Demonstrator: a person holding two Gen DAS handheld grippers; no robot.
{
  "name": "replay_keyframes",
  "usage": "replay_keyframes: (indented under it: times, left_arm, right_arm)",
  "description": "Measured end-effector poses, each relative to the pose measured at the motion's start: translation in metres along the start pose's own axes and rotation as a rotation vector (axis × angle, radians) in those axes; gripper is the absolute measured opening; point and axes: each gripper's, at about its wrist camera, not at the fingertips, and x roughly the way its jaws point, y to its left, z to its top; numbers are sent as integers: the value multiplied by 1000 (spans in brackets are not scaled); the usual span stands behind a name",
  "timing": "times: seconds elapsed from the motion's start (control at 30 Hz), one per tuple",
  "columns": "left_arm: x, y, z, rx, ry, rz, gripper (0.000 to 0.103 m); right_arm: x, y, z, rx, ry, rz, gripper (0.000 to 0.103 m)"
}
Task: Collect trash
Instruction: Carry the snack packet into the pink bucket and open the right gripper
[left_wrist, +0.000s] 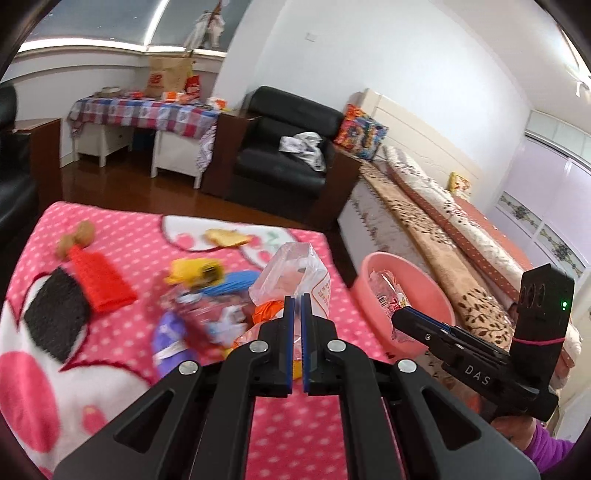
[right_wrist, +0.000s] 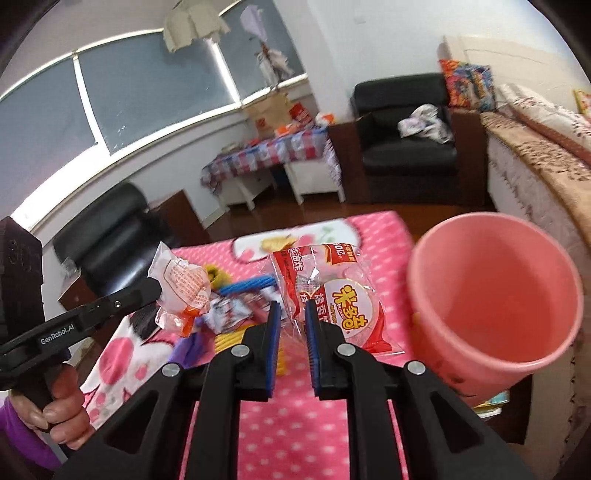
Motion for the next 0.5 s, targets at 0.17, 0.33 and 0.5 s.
replay_keyframes:
  times: [0.17,0.33,0.5]
  left_arm:
    - [28,-38,7,61,13,-57,3]
    - [60,-76,10,125,36,-117,3]
    - [96,-109,10,167,71,-157,3]
  right_arm:
    - [-23,-40,8,45,-45,-91,13]
    - [-37,-82,10,102,-67,-171,13]
    - [-39,-115,10,139,-68,-220,13]
